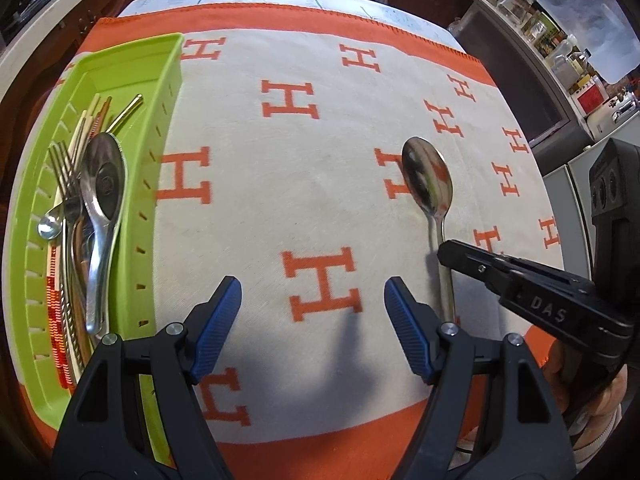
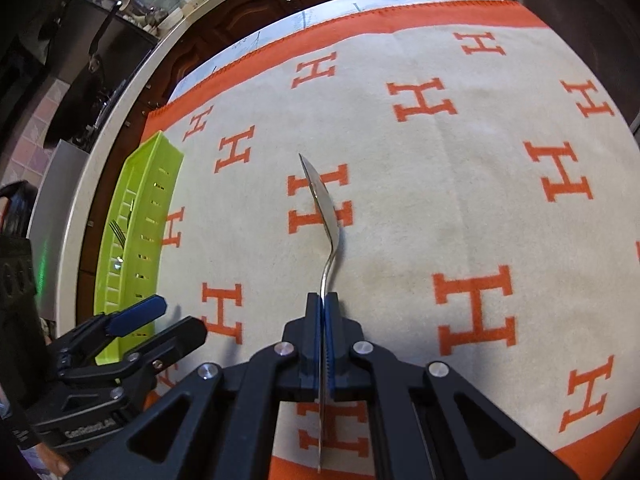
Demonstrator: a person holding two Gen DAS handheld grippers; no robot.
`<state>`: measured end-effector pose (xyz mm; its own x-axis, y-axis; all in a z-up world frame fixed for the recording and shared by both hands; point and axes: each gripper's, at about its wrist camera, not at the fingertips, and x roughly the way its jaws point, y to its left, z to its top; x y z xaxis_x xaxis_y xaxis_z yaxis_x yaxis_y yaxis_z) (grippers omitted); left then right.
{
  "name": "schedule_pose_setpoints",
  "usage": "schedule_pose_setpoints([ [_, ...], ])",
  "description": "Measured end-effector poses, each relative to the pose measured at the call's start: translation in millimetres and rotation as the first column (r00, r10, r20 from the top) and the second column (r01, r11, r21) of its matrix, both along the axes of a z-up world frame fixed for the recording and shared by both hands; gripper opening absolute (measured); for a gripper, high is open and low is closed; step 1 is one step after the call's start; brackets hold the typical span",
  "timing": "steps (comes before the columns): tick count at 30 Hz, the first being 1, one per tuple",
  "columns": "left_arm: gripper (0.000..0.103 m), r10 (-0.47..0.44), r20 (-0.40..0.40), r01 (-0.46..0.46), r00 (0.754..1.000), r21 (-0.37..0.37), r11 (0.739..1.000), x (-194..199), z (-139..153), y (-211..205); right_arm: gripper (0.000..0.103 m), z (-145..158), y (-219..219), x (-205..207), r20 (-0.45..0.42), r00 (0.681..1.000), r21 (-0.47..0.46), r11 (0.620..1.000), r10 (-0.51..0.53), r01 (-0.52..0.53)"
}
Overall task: Organize utensils
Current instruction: 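Grasp the last silver spoon by its handle with the right tool, then carry the silver spoon into the green tray with the right tool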
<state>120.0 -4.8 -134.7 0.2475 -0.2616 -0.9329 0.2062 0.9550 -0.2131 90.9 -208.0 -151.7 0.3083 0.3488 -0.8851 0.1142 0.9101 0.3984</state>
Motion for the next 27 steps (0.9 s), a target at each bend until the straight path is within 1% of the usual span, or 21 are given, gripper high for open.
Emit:
schedule_pose_setpoints([
  [5,0.072,0.009,0.005,-0.009,1.0,-0.012,1.0,-4,3,4,0.002,2,7,4,-0.002,0.999,-0.057,0.998,0.035,-0.035],
  [8,0.072,0.011,0.007,-0.011,1.0,-0.021,1.0,-6,4,7,0.005,-2,9,5,-0.022,0.999,-0.11,0.994,0.025,-0.028],
  [12,0.072,0.012,0.018,-0.011,1.0,-0.032,0.999,-9,8,9,0.006,-5,9,7,-0.033,0.999,-0.101,0.994,0.026,-0.029],
  [16,0.072,0.011,0.021,-0.01,1.0,-0.04,0.999,-11,10,11,0.008,-7,13,10,-0.046,0.998,-0.112,0.993,0.03,-0.035],
  [22,0.072,0.02,0.027,-0.018,0.999,-0.056,0.998,-15,13,19,0.007,-3,29,10,-0.027,0.997,-0.194,0.978,0.066,-0.07],
  [24,0.072,0.025,0.033,-0.023,0.999,-0.059,0.998,-17,16,23,0.006,-2,28,9,-0.025,0.998,-0.184,0.981,0.058,-0.062],
  [27,0.072,0.031,0.045,-0.029,0.999,-0.059,0.998,-19,22,30,0.002,3,25,6,-0.011,0.999,-0.139,0.989,0.042,-0.043],
])
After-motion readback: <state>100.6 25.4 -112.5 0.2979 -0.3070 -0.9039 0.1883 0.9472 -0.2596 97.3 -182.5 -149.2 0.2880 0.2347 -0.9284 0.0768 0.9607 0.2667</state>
